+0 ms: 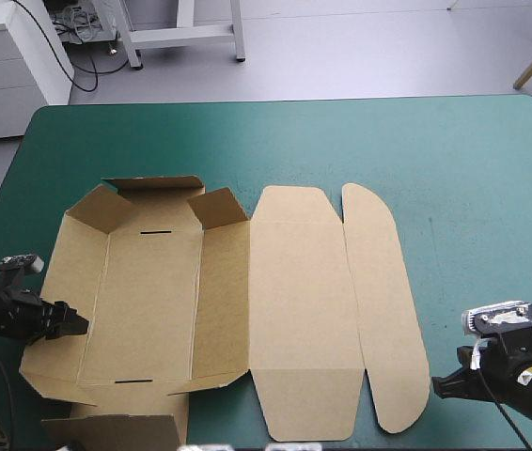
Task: Fold the box
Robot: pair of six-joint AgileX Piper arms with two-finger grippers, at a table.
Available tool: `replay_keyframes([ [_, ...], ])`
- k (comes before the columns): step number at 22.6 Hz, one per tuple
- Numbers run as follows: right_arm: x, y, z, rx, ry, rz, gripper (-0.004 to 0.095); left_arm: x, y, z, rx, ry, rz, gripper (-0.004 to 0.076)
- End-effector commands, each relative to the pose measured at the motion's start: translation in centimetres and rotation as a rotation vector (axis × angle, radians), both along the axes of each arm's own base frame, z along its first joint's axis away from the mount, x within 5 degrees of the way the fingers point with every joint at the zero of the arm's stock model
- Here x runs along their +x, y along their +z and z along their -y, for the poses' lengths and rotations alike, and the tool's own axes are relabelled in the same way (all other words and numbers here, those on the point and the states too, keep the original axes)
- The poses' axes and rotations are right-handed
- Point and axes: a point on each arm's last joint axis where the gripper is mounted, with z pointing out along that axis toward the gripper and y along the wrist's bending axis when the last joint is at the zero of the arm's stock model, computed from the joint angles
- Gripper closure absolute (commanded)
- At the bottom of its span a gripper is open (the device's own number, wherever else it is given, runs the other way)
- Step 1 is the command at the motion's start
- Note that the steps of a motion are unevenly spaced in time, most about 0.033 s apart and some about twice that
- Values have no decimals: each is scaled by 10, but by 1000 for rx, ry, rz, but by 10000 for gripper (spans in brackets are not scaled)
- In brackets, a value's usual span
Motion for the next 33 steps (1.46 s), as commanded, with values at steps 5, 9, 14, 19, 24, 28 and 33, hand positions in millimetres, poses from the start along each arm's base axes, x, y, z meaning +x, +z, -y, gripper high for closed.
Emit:
replay_keyframes([
  [5, 4, 10, 0, 3, -6, 68, 912, -3, 12, 8, -69, -27, -14, 416],
  [9, 4, 10, 0, 3, -6, 68, 912, -5, 10, 6, -46, -18, -50, 469],
  [14, 4, 10, 0, 3, -6, 68, 912, -10, 8, 3, -2, 0, -117, 536],
  [19, 4, 10, 0, 3, -6, 68, 912, -11, 7, 2, 7, -8, -122, 731],
  [24, 4, 10, 0, 3, -6, 68, 912, -10, 7, 4, 9, -29, -118, 731],
  [28, 4, 10, 0, 3, -6, 68, 912, -4, 9, 17, 11, -59, -127, 734],
  [33, 4, 10, 0, 3, -6, 68, 912, 25, 37, 36, 123, -164, -35, 734],
])
